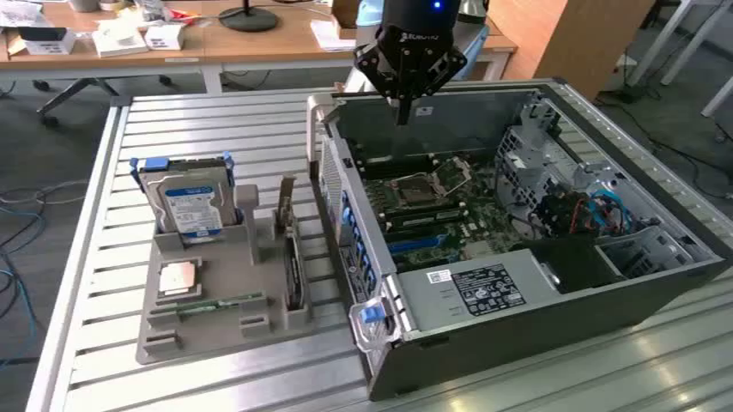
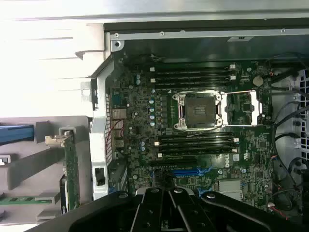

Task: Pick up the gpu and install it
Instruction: 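Reach for the gpu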

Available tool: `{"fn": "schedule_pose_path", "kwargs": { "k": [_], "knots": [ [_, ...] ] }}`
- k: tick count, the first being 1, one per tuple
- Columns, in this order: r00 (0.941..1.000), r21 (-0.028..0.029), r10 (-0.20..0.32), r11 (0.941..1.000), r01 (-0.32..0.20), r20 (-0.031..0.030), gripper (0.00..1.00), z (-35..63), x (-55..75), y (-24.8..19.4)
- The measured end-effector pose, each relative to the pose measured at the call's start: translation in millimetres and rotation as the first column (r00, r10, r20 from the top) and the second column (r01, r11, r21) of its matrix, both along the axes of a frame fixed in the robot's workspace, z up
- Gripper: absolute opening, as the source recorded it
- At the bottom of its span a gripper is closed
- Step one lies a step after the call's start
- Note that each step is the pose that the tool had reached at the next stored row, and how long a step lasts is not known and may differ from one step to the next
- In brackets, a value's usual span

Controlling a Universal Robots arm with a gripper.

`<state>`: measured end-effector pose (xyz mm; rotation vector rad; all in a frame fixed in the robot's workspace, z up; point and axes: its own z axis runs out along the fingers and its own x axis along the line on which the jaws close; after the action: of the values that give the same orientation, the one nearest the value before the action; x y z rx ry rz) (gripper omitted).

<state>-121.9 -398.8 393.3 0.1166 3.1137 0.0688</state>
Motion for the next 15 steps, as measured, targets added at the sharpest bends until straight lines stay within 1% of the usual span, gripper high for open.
{"fn": "schedule_pose_path", "kwargs": {
  "k": [13, 15],
  "knots": [
    [1.0, 0.0, 0.0, 1.0, 0.0, 0.0, 0.11, 0.0, 0.0, 0.0],
    [1.0, 0.0001, 0.0, 1.0, 0.0, 0.0001, 0.11, -0.1, -1.7, 0.0]
  ]
}}
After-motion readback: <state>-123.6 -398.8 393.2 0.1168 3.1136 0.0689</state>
